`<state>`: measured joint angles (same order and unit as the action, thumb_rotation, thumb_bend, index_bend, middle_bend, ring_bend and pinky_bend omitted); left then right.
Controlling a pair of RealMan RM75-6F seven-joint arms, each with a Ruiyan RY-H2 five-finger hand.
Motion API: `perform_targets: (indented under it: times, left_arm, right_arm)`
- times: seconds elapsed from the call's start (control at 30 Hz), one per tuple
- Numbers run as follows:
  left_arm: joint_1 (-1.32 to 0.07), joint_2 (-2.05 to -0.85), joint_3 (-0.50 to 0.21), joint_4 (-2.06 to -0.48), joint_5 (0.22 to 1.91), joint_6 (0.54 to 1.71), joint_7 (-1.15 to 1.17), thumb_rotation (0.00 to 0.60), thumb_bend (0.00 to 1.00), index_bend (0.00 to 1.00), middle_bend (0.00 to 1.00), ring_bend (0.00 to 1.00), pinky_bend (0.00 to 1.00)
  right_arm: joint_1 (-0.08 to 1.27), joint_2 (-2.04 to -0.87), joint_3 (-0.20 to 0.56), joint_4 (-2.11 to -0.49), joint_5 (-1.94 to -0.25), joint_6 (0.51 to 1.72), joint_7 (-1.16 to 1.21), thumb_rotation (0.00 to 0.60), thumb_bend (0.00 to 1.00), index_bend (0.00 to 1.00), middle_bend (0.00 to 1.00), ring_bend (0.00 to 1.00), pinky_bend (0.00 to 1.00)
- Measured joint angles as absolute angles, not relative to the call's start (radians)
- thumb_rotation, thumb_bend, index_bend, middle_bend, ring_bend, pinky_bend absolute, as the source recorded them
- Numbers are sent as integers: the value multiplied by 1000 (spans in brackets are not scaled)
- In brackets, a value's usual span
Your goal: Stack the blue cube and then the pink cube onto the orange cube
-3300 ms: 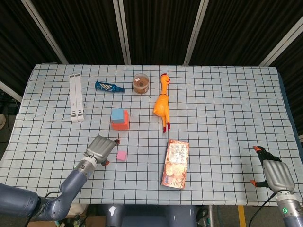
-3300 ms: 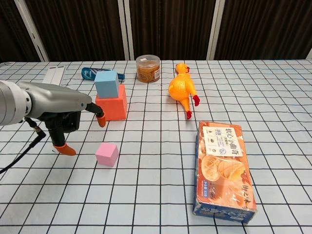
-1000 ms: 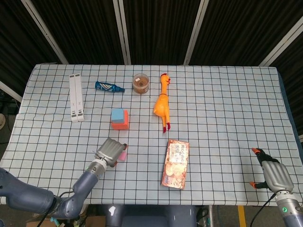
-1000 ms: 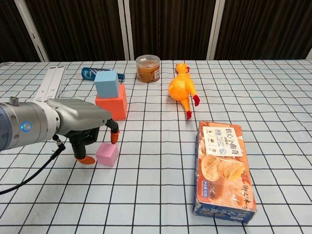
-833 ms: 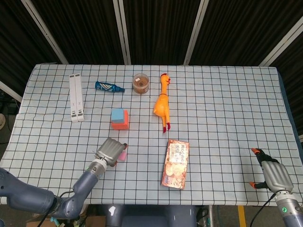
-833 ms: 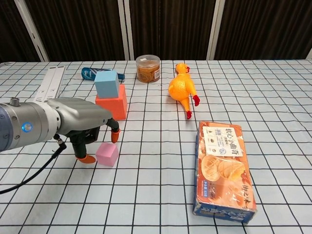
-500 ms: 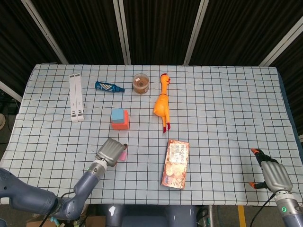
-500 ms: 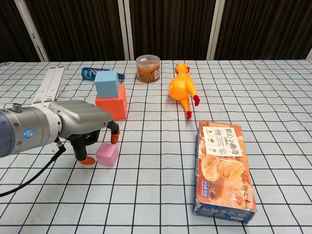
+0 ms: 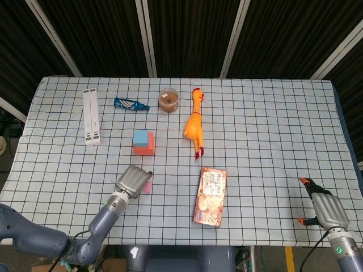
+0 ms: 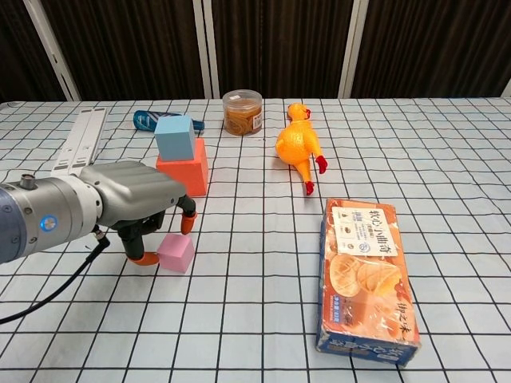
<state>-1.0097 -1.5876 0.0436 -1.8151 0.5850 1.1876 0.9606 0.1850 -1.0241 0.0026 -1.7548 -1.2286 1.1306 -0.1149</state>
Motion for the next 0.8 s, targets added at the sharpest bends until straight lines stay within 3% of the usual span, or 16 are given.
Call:
perform_targets:
  times: [0.8]
  left_arm:
    - [-984,-1589,33,-1827,613,1193,983,600,375,386,914,744,849]
  right_arm:
    - [190,-1021,1,-1756,-1222,1117,-114,600,128,90,91,187,244]
